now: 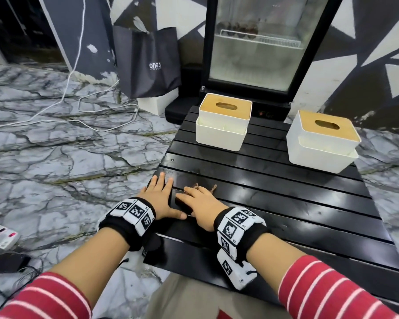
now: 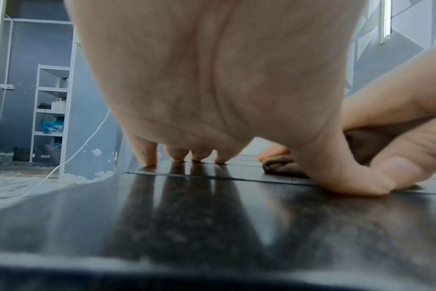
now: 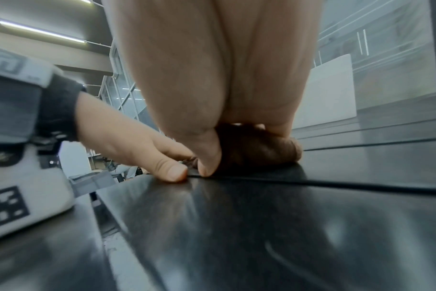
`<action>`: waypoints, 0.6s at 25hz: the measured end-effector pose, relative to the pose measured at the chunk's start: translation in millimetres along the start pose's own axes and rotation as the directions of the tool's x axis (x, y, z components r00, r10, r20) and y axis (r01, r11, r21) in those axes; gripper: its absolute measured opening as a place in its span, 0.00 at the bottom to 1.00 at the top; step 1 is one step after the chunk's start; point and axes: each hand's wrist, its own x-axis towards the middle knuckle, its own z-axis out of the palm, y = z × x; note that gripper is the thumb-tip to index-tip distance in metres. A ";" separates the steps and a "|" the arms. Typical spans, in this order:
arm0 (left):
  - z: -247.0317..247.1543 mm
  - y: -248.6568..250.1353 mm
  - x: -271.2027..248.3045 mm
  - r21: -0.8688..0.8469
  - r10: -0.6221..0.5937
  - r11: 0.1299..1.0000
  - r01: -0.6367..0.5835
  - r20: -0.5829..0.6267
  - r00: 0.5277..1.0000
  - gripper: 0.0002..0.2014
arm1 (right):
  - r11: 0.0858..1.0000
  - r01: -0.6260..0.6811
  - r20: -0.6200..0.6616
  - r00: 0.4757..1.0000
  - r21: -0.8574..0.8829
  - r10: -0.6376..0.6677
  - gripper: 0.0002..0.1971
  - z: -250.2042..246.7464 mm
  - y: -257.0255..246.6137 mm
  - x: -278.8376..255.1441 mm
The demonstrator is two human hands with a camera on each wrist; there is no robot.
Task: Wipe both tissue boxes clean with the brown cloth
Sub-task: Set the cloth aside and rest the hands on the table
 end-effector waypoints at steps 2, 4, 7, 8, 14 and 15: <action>0.5 -0.7 -1.4 -0.003 -0.008 1.000 0.008 -0.006 1.000 0.58 | 1.000 0.017 -0.020 1.000 0.008 -0.016 0.32 5.1 -2.5 -10.8; -0.2 -0.7 -2.1 -0.005 -0.009 1.000 0.009 -0.011 1.000 0.58 | 1.000 0.020 -0.019 1.000 0.017 -0.019 0.32 8.0 -3.0 -23.0; -2.6 1.3 -3.4 -0.016 -0.010 1.000 0.010 -0.005 1.000 0.58 | 1.000 -0.011 -0.012 1.000 0.029 0.011 0.34 10.3 1.2 -38.9; -4.1 3.0 -4.7 -0.023 -0.015 1.000 0.014 -0.013 1.000 0.58 | 0.999 -0.022 -0.025 0.999 0.032 0.023 0.34 10.2 3.7 -44.2; 8.8 55.7 -20.9 0.012 0.070 0.997 -0.070 -0.036 0.997 0.54 | 0.990 -0.124 -0.077 0.989 0.074 0.130 0.32 12.0 32.8 -90.8; 13.2 74.0 -23.6 0.031 0.114 0.993 -0.113 -0.031 0.993 0.53 | 0.983 -0.159 -0.074 0.983 0.088 0.166 0.32 12.8 42.1 -101.4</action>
